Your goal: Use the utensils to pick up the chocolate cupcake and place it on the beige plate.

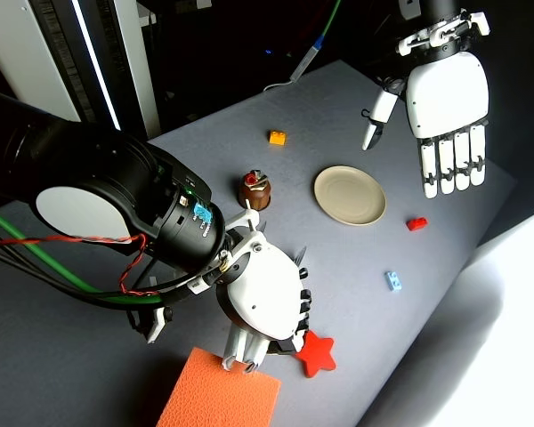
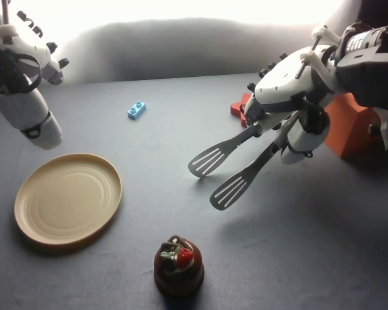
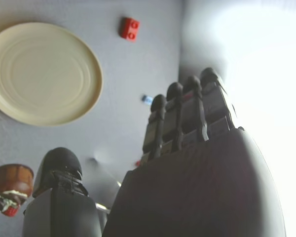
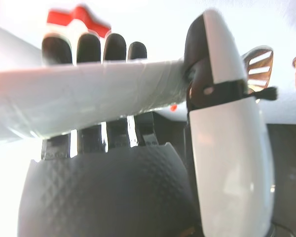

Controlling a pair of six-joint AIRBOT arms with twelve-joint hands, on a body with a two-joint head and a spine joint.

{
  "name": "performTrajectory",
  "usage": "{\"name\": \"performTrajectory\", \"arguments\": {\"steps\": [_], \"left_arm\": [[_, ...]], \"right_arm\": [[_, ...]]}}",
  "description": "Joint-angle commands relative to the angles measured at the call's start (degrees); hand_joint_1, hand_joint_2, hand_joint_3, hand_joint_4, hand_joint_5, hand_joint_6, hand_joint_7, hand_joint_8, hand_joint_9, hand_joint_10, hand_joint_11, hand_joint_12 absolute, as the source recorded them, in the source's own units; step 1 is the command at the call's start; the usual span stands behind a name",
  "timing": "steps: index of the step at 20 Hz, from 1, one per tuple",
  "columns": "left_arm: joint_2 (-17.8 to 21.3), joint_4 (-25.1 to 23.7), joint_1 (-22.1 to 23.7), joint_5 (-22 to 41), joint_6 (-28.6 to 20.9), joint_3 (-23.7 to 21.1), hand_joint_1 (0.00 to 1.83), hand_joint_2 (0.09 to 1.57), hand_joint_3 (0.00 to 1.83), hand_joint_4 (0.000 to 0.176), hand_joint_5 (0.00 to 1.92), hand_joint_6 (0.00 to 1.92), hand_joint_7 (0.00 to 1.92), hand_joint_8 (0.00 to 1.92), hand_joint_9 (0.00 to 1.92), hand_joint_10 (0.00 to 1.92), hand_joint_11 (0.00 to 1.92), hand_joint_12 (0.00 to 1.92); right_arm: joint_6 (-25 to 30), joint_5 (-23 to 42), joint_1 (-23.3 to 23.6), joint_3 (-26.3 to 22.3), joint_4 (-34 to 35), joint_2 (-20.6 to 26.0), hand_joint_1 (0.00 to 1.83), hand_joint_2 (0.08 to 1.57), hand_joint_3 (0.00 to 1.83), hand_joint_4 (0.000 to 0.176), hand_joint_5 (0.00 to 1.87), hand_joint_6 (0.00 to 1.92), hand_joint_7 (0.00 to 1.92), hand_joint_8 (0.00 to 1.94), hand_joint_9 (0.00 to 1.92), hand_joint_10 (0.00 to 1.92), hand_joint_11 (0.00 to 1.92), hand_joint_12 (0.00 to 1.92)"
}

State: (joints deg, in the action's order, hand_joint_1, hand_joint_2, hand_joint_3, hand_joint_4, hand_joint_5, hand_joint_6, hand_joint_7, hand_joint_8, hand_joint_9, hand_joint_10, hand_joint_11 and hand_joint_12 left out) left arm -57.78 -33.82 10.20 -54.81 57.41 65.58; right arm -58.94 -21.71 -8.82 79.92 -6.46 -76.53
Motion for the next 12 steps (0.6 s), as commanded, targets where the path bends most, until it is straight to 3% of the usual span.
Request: {"name": "performTrajectory", "arguments": {"steps": [1,8,10,11,12], "left_arm": [[0.1,-3.2,0.5,2.2,0.4,0.1,0.19,1.06,0.0,0.0,0.08,0.0,0.06,0.0,0.02,0.0,0.0,0.0],[0.2,-3.2,0.5,2.1,0.4,-0.1,0.2,1.06,0.0,0.0,0.09,0.01,0.07,0.0,0.03,0.0,0.0,0.0],[0.2,-3.2,0.5,2.1,0.4,-0.1,0.2,1.06,0.0,0.0,0.09,0.0,0.06,0.0,0.04,0.01,0.0,0.0],[0.2,-3.2,0.5,2.1,0.4,-0.1,0.2,1.06,0.0,0.0,0.09,0.01,0.06,0.0,0.05,0.01,0.0,0.0],[0.2,-3.2,0.6,2.1,0.4,-0.1,0.17,1.06,0.0,0.0,0.09,0.0,0.06,0.0,0.05,0.01,0.01,0.0]], "right_arm": [[-0.4,3.5,-0.4,-0.1,-0.4,0.4,0.99,1.14,0.0,0.0,0.59,0.55,0.44,1.13,0.42,1.43,0.5,1.7],[-0.7,3.9,-1.5,-0.1,-0.4,0.4,1.01,1.14,0.0,0.0,0.59,0.6,0.43,1.27,0.43,1.55,0.55,1.86],[-0.7,3.8,-1.3,-0.1,-0.4,0.4,1.0,1.15,0.0,0.0,0.61,0.68,0.47,1.43,0.47,1.64,0.57,1.92],[-0.7,3.6,-0.8,-0.1,-0.4,0.5,1.04,1.22,0.01,0.0,0.71,1.21,0.51,1.48,0.5,1.66,0.61,1.92],[-0.6,3.3,-0.1,-0.1,-0.4,0.5,1.03,1.25,0.01,0.0,0.71,1.35,0.5,1.51,0.5,1.69,0.63,1.92]]}}
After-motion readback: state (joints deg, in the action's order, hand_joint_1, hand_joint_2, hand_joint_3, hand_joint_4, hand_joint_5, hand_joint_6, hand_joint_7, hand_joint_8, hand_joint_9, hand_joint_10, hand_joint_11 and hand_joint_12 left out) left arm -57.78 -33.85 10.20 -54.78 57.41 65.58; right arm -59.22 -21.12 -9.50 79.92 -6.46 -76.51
